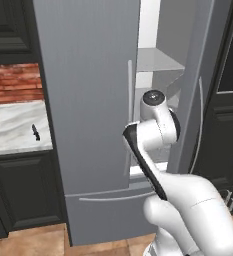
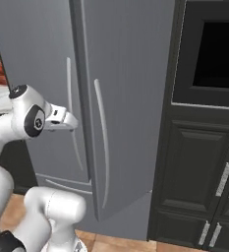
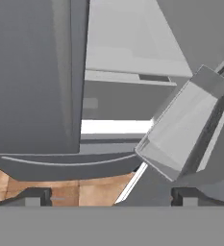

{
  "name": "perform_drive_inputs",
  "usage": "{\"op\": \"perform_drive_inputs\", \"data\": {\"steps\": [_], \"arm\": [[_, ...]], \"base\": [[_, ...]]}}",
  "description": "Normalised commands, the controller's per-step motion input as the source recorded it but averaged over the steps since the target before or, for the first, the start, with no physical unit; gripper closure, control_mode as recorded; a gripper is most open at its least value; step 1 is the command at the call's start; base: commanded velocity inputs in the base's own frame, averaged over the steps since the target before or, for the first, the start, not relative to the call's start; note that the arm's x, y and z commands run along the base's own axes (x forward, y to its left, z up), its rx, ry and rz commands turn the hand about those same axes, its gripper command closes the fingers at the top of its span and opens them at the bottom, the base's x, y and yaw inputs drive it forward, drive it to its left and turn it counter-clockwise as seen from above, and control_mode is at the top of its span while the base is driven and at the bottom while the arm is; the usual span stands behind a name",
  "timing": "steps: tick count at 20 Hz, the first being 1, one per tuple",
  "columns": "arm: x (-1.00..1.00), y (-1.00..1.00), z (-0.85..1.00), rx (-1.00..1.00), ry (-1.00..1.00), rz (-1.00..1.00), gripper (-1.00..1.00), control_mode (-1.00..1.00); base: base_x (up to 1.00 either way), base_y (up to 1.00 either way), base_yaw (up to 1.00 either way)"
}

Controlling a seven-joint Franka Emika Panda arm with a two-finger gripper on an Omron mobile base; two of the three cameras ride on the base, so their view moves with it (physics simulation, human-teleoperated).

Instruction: Retrieve the butter from the fridge and place it on a plate on the dining table. Then retrieve the butter knife by the fridge and place it near the plate.

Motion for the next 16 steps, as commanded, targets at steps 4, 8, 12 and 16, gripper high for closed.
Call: {"op": "perform_drive_inputs", "data": {"steps": [4,8,12,16], "arm": [[1.0,-0.11,-0.12,0.0,0.26,0.05,-1.0,-1.0],[0.59,-0.85,-0.07,0.0,0.18,0.04,-1.0,-1.0],[-0.19,-1.0,-0.08,0.0,0.07,0.0,-1.0,-1.0],[-0.93,-1.0,-0.01,0.0,0.0,0.0,-1.0,-1.0]], "base": [[0.0,0.0,0.0],[0.0,0.0,0.0],[0.0,0.0,0.0],[0.0,0.0,0.0]]}}
